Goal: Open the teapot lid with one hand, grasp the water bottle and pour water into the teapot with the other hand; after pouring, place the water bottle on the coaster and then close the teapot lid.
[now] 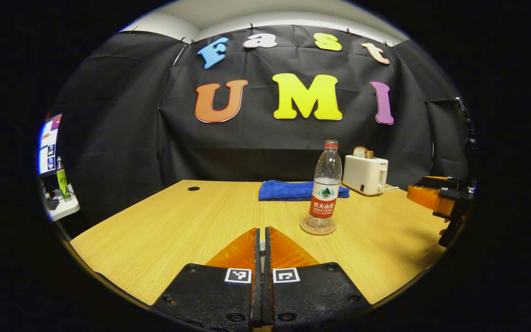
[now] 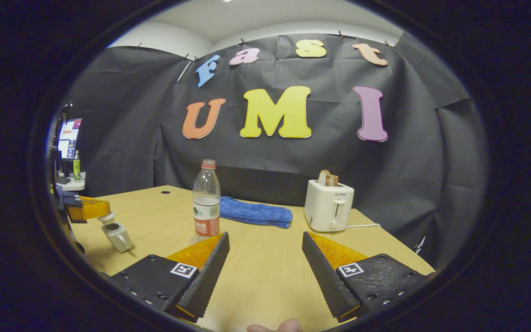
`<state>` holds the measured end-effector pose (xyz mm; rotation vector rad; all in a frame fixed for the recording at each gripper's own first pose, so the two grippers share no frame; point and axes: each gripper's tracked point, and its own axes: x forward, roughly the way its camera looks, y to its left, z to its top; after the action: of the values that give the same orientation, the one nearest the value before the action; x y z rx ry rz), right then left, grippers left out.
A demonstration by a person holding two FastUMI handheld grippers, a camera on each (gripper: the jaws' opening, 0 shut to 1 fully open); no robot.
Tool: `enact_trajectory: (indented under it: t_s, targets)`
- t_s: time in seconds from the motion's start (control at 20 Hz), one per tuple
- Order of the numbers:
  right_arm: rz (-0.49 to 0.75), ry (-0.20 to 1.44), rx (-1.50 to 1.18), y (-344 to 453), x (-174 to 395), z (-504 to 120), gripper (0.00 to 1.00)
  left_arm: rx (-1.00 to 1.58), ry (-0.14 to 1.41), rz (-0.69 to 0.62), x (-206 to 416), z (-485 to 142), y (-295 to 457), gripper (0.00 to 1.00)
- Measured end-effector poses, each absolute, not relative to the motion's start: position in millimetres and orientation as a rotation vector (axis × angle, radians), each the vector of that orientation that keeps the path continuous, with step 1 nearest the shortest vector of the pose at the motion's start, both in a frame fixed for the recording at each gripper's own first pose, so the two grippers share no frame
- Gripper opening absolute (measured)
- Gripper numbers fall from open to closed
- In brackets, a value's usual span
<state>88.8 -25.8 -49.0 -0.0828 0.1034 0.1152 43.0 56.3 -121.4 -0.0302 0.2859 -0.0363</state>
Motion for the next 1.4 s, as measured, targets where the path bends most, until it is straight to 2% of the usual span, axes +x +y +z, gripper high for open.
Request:
enact_trajectory:
  t_s: [0.3, 0.55, 0.6, 0.65, 0.7, 0.85, 1.15, 1.4]
  targets:
    - [0.078, 0.121, -0.046, -47.3, 81.0, -57.7, 0.95, -0.027, 0.322, -0.008, 44.2, -135.7, 58.8, 0.03]
    - [0.072, 0.124, -0.028, -50.6, 75.2, -59.9, 0.95, -0.041, 0.331, 0.001, 41.4, -138.1, 55.4, 0.09]
    - [0.071, 0.12, -0.024, -51.0, 74.1, -58.2, 0.95, -0.035, 0.325, 0.02, 43.7, -136.8, 58.2, 0.15]
    - [0.067, 0.116, -0.023, -51.5, 73.2, -57.1, 0.95, -0.026, 0.32, 0.041, 44.0, -132.8, 61.1, 0.37]
    - [0.065, 0.11, -0.018, -52.0, 71.8, -54.4, 0.93, -0.021, 0.31, 0.054, 42.7, -126.0, 61.9, 0.49]
    - [0.058, 0.078, -0.003, -51.0, 64.4, -43.3, 0.93, -0.014, 0.227, 0.093, 36.1, -85.0, 61.1, 1.0]
    - [0.007, -0.011, 0.031, -54.0, 41.5, -6.5, 0.95, -0.048, 0.076, 0.003, 22.7, -6.4, 7.3, 0.99]
    - [-0.028, -0.048, 0.006, -51.5, 12.4, 2.6, 0.92, -0.034, 0.061, -0.041, 1.5, -1.1, -30.5, 0.99]
